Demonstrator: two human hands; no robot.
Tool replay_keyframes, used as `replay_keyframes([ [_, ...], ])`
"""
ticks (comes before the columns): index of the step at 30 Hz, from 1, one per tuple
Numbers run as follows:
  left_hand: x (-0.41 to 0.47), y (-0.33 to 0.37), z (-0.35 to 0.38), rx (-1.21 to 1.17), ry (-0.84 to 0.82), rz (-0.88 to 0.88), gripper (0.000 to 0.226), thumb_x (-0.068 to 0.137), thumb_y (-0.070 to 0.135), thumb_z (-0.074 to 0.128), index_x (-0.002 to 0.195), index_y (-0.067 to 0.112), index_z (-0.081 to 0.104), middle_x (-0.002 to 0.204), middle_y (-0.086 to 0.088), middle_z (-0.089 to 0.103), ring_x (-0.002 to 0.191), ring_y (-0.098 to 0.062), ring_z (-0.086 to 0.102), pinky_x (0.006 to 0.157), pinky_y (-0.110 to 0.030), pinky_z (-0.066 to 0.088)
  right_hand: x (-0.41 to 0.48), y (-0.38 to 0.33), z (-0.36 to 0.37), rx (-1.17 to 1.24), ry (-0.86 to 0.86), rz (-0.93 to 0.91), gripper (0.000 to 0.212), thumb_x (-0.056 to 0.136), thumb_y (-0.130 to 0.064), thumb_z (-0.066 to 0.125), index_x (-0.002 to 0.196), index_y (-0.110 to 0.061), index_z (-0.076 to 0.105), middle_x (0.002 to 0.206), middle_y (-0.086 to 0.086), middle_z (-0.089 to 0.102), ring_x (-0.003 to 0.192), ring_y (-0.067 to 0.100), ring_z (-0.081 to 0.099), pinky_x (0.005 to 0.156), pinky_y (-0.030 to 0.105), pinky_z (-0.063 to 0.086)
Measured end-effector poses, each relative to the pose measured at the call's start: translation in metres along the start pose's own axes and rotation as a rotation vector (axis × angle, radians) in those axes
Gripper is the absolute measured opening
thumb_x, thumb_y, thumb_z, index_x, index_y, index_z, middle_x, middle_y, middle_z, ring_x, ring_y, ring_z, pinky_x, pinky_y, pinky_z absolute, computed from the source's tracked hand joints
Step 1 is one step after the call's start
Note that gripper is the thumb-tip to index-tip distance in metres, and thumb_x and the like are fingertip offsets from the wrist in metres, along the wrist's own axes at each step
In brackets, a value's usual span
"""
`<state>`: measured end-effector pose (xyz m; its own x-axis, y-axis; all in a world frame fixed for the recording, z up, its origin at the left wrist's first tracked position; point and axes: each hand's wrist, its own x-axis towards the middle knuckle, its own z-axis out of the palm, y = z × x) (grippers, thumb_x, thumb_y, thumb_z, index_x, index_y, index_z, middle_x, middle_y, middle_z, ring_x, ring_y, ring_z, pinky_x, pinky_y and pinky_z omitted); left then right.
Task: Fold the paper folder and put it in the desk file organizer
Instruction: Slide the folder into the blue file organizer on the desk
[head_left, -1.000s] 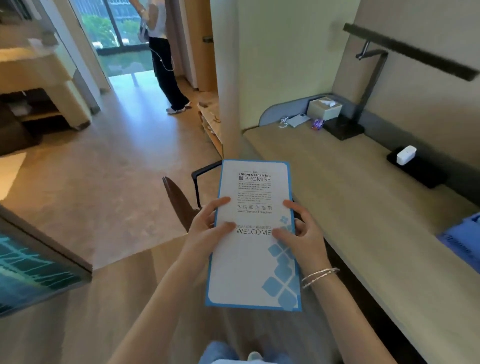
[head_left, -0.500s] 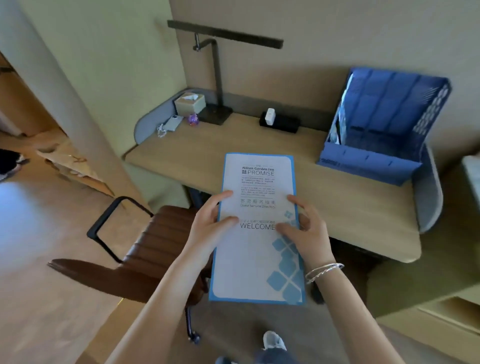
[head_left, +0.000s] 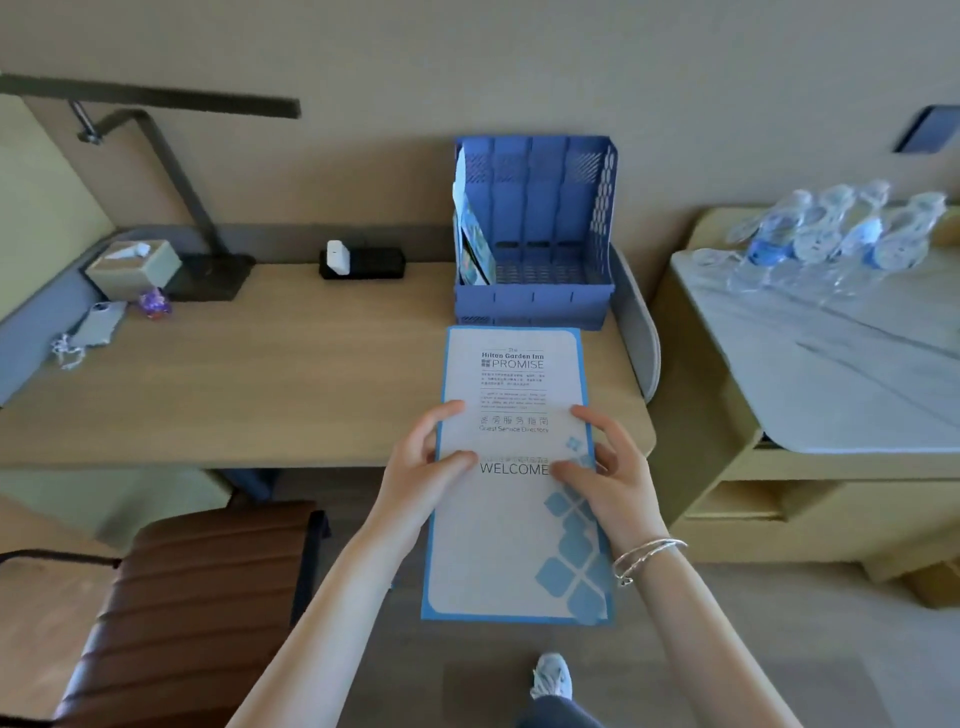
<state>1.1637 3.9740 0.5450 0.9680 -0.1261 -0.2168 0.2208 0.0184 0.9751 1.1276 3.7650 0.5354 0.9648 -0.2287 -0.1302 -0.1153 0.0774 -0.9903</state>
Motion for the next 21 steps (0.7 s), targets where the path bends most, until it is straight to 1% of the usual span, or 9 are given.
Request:
replay_keyframes([
  [3,0.029,-0.001,0.031,-0.019,-0.018,-0.008,0.052,0.077,0.002,0.066,0.111,0.041,0.065,0.1,0.001,0.078,0.085,-0.014,0.073,0.065,-0.021,0.054,0.028,-0.002,-0.027,0.002,0.017,0.007,0.06,0.074,0.01,0.071,0.114,-0.033,0.062,0.094,0.003,0.077,0.08,0.021,0.073,0.066,0.033,0.061],
  [5,0.047,-0.002,0.051,-0.018,-0.012,-0.018,0.053,0.081,-0.004,0.064,0.115,0.037,0.063,0.098,0.001,0.078,0.083,-0.013,0.072,0.064,-0.02,0.053,0.047,-0.004,-0.045,-0.007,0.018,0.012,0.059,0.074,0.01,0.071,0.115,-0.031,0.062,0.093,0.003,0.077,0.078,0.019,0.073,0.063,0.028,0.059],
  [8,0.069,-0.001,0.078,-0.005,0.005,-0.043,0.053,0.082,-0.003,0.064,0.117,0.036,0.062,0.097,0.002,0.078,0.081,-0.013,0.072,0.064,-0.02,0.054,0.074,-0.005,-0.068,-0.018,0.018,0.025,0.057,0.075,0.011,0.071,0.116,-0.028,0.061,0.095,0.004,0.076,0.08,0.019,0.073,0.066,0.029,0.06],
  [11,0.091,-0.002,0.099,0.002,0.025,-0.063,0.053,0.082,-0.004,0.064,0.117,0.035,0.062,0.097,0.001,0.078,0.083,-0.015,0.073,0.067,-0.023,0.056,0.101,-0.006,-0.086,-0.012,0.006,0.05,0.057,0.075,0.013,0.07,0.116,-0.026,0.061,0.093,0.002,0.076,0.079,0.016,0.073,0.065,0.028,0.061],
  [13,0.103,-0.002,0.108,0.013,0.048,-0.079,0.053,0.082,-0.004,0.064,0.118,0.035,0.062,0.096,0.001,0.078,0.082,-0.015,0.072,0.068,-0.025,0.056,0.117,-0.006,-0.092,-0.007,-0.006,0.073,0.057,0.075,0.014,0.07,0.117,-0.025,0.061,0.091,0.0,0.077,0.078,0.017,0.073,0.067,0.031,0.062],
  [17,0.129,0.0,0.112,0.043,0.09,-0.1,0.054,0.081,-0.003,0.065,0.117,0.037,0.063,0.089,0.001,0.078,0.074,-0.012,0.07,0.065,-0.023,0.054,0.149,-0.004,-0.095,-0.005,-0.043,0.105,0.057,0.076,0.012,0.071,0.12,-0.022,0.059,0.097,0.006,0.076,0.085,0.026,0.073,0.074,0.04,0.062],
  [21,0.163,0.004,0.107,0.055,0.099,-0.108,0.054,0.081,-0.001,0.065,0.114,0.041,0.063,0.095,0.001,0.078,0.077,-0.013,0.071,0.066,-0.023,0.055,0.185,-0.002,-0.086,-0.025,-0.074,0.127,0.056,0.078,0.008,0.072,0.12,-0.025,0.058,0.089,-0.006,0.077,0.086,0.026,0.073,0.071,0.039,0.063],
])
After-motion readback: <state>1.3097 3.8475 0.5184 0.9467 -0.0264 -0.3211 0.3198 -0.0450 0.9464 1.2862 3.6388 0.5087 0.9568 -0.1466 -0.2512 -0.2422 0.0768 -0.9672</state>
